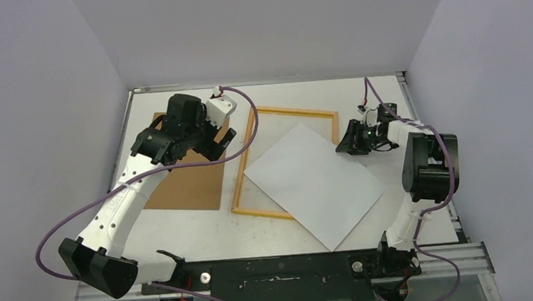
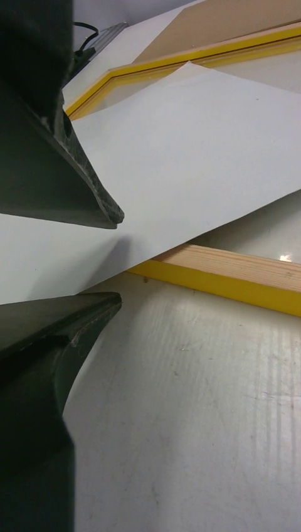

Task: Put the photo into the frame

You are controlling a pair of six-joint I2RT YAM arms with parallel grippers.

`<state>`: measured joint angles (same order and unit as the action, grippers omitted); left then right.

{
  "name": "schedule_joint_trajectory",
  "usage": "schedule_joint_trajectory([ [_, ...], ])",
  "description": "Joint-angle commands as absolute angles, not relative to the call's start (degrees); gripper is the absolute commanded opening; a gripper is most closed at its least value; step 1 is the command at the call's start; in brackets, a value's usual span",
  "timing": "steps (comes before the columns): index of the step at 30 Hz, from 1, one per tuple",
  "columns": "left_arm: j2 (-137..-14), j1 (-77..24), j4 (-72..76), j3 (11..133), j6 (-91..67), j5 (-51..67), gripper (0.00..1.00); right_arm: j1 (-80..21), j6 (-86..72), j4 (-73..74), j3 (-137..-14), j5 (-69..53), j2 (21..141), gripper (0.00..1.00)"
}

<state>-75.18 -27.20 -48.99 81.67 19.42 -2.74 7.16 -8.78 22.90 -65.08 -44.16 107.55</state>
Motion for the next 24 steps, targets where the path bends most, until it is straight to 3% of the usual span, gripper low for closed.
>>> schedule_joint_trajectory([
  [1,-72.78,-26.87,-45.45,81.56,18.60,-2.20,0.96,7.24,-8.68,22.78,-63.56,-43.59,102.70,0.38],
  [6,-72.52,-26.89,-45.28,81.18,18.68,-2.16,0.96,6.94,-9.20,23.26,-62.07,-44.12,99.95,0.24],
  [24,-72.32,-26.85,-43.64,79.08,18.11,-2.19,0.96,3.82,-12.52,20.21,-55.79,-51.00,86.66,0.23],
])
